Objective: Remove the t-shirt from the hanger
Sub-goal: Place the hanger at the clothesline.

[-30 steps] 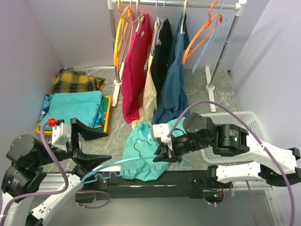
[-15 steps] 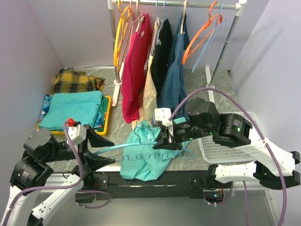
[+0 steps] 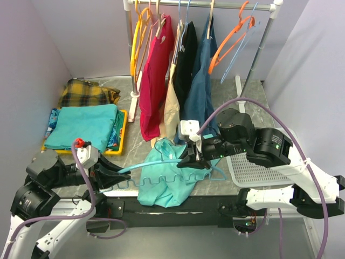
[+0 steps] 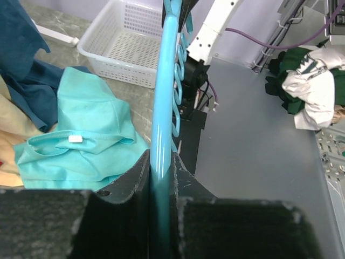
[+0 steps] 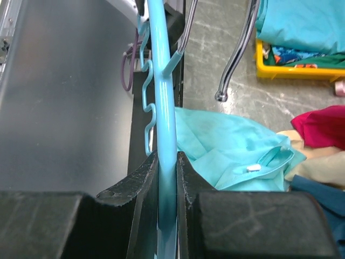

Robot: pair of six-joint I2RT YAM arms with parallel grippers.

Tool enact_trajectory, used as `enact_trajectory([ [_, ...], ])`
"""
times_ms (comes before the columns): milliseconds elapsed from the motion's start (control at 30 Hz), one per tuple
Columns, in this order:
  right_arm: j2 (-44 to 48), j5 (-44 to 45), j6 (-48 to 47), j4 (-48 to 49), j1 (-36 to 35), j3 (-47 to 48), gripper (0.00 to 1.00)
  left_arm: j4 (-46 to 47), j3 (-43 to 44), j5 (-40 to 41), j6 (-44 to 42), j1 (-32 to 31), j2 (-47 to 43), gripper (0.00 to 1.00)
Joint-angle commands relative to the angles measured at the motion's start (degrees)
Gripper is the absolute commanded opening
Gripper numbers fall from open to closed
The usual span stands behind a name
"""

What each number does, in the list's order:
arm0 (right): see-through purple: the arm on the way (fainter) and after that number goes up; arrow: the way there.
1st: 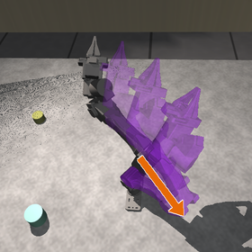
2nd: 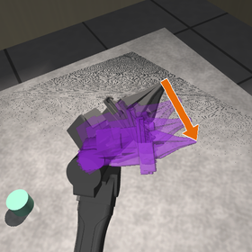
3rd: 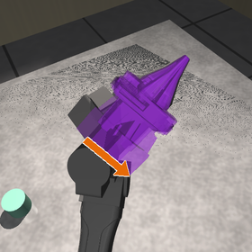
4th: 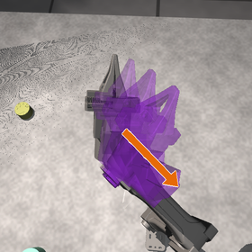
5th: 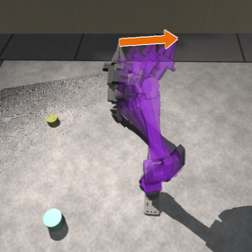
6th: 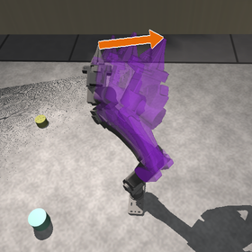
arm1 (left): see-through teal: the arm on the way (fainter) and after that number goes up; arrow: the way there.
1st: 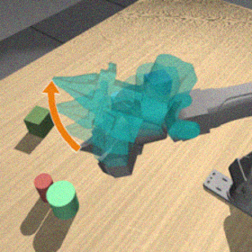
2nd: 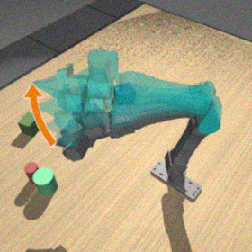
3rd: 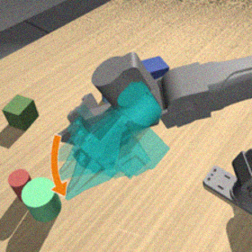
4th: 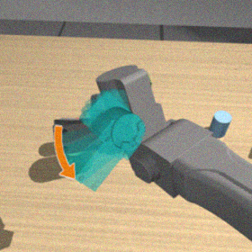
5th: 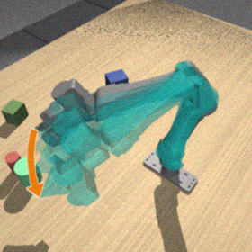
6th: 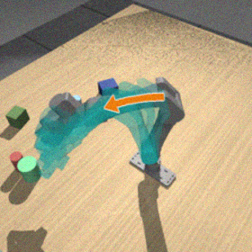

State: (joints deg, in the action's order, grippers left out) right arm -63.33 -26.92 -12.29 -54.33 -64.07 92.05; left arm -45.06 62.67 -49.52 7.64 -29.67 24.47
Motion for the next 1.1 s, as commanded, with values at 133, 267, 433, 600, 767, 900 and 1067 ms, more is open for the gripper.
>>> enact_trajectory([
  [133,5.4,10.0,2.7,10.5,0.4,-2.0,0.21,3.8,3.0,10.0,2.6,0.2,-3.0,0.01],
  [267,9.5,20.0,5.6,17.0,0.4,-8.0,0.66,4.8,6.8,14.2,4.3,0.7,-4.4,0.01],
  [433,14.4,29.6,8.4,21.5,0.4,-12.7,0.84,3.0,9.9,22.4,3.7,0.9,-4.5,0.01],
  [600,17.2,39.9,10.8,20.9,0.4,-14.3,0.88,3.2,11.8,32.6,3.6,1.3,-2.1,0.01],
  [767,20.9,52.3,16.2,22.9,0.4,-17.7,0.89,5.3,16.8,45.3,4.5,2.0,1.3,0.01],
  [900,19.6,53.9,19.5,22.1,0.3,-20.7,0.99,7.8,21.5,55.6,3.8,2.1,6.6,0.01],
  [1067,17.8,53.6,22.7,23.6,-0.3,-26.2,1.00,13.3,23.2,52.6,2.9,2.2,13.2,0.01],
])
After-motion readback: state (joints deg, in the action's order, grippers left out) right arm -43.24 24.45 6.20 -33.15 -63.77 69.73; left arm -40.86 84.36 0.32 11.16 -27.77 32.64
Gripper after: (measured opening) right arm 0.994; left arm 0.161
